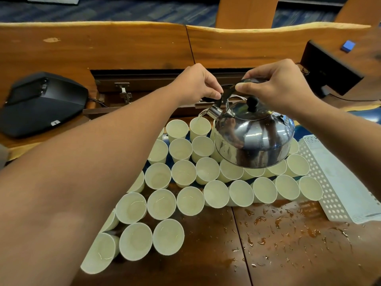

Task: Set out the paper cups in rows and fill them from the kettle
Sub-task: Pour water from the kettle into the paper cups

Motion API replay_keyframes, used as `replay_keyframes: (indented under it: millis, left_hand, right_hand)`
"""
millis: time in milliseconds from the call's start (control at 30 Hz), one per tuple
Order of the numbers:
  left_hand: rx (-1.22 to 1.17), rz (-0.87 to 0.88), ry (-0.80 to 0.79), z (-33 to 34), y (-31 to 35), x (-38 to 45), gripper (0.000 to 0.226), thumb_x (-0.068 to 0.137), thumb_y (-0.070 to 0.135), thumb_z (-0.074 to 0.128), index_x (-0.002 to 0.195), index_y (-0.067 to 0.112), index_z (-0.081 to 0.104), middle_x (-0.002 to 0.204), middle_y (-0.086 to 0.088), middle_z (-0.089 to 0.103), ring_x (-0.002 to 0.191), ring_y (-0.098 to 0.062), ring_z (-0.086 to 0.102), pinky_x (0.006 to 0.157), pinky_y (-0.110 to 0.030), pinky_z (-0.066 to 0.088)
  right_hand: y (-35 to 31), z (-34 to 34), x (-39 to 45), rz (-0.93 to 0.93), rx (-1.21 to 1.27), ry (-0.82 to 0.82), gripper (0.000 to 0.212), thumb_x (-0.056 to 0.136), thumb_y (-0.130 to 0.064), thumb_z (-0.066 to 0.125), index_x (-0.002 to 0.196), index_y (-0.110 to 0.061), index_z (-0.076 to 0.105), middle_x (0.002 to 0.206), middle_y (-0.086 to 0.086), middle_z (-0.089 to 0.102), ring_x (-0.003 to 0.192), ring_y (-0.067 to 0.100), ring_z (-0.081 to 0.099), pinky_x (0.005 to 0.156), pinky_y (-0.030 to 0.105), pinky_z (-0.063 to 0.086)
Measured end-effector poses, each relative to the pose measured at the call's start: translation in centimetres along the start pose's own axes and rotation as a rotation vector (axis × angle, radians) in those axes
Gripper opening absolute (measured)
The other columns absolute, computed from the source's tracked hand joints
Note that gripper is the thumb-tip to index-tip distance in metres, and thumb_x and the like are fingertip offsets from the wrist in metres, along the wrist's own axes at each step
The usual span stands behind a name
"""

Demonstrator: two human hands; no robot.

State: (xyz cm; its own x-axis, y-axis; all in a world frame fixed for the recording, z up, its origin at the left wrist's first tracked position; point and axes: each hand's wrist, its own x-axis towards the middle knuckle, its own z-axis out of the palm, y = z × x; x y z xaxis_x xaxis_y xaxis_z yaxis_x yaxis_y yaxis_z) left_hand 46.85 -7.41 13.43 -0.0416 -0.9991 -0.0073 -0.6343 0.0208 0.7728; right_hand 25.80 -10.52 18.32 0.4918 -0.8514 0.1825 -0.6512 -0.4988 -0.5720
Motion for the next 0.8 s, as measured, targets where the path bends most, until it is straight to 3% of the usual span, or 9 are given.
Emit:
replay_keyframes:
  millis: [233,633,800]
  left_hand:
    - [0.012,0.009,-0.002,-0.1,0.7,-0.7,0.016,0.087,0.021,0.074,0.102,0.023,0.079,0.095,0.010,0.071,0.093,-0.005,0.062,0.074,-0.015,0.044]
    - [0.019,0.024,-0.016,1.0,1.0,-3.1,0.015,0.087,0.023,0.075,0.102,0.024,0.079,0.091,0.014,0.070,0.091,-0.001,0.060,0.077,-0.017,0.043]
    - [0.013,0.006,-0.024,1.5,1.3,-3.7,0.015,0.086,0.022,0.076,0.101,0.023,0.079,0.087,0.014,0.069,0.086,0.003,0.059,0.072,-0.012,0.040]
  right_hand:
    - [0.1,-0.3,-1.3,-0.029,0.046,0.012,0.024,0.083,-0.044,0.076,0.089,-0.021,0.077,0.079,0.002,0.071,0.064,0.001,0.055,0.057,0.009,0.042]
    - [-0.6,-0.6,-4.2,-0.013,0.059,-0.009,0.020,0.082,-0.043,0.076,0.088,-0.024,0.076,0.082,0.000,0.073,0.076,0.013,0.066,0.070,0.027,0.052]
    - [-0.8,-0.6,-5.1,0.021,0.092,-0.010,0.018,0.081,-0.042,0.078,0.088,-0.025,0.077,0.081,-0.001,0.073,0.081,0.016,0.069,0.076,0.033,0.054]
